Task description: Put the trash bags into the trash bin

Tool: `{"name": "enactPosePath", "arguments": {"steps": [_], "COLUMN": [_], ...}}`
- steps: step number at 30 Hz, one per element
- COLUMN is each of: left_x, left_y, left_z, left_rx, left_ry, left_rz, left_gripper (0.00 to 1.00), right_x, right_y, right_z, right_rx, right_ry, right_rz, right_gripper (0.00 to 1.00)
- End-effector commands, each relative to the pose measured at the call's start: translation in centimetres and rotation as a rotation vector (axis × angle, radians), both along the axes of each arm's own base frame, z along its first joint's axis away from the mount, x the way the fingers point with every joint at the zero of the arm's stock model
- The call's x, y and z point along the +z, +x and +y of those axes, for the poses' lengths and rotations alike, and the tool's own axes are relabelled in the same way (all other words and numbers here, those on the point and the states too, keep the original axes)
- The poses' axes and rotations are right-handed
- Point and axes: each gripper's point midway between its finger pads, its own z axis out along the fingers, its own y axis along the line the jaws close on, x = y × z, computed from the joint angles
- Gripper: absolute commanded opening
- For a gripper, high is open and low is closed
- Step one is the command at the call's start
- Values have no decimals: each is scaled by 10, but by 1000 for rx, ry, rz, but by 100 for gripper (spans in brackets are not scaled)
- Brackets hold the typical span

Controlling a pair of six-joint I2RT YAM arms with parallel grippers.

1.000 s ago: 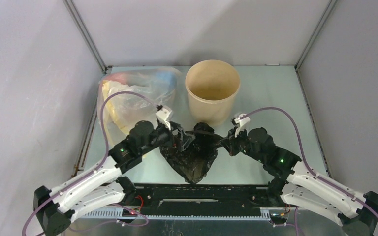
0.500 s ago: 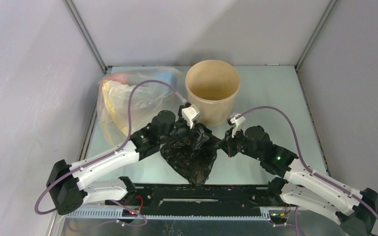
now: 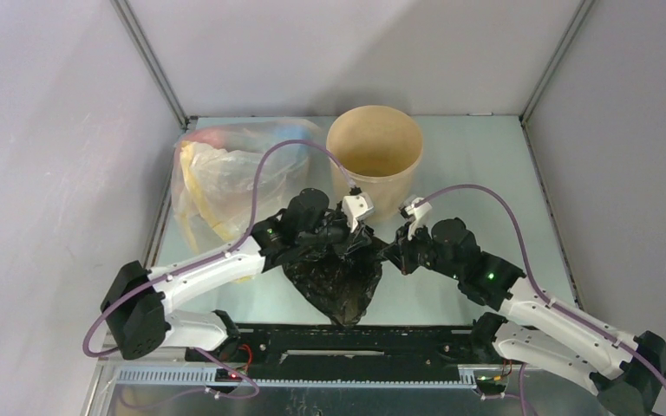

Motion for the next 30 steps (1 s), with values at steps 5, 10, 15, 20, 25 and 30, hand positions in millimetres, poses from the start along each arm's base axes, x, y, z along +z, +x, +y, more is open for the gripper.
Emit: {"name": "enactPosePath", "arguments": {"steps": [5,10,15,20,25,30], "left_x": [40,61,71,80,88,102], "left_y": [7,9,8,10,20,30], "left_z": [0,10,14,18,33,62], "left_rx": [52,123,191,254,392,527], "left_ry": [-58,-112,-166,-200,-221,-218], "left_rz": [-44,-43,21,67,106,60], "left_gripper": [0,0,0,0,0,0], "right_x": [18,18,0,-18,-42,-69], "right_y": [8,7,-1,-12,-10,-8], "right_z": [2,-2,1,15,21,7], "right_rx": [-17,-87,-211,-281,-349,-417], "right_ry": [12,27,27,-6,-42,-139], "right_rz": [-36,-64,-58,-56,-12,19], "right_gripper": [45,76,89,92,95,88]}}
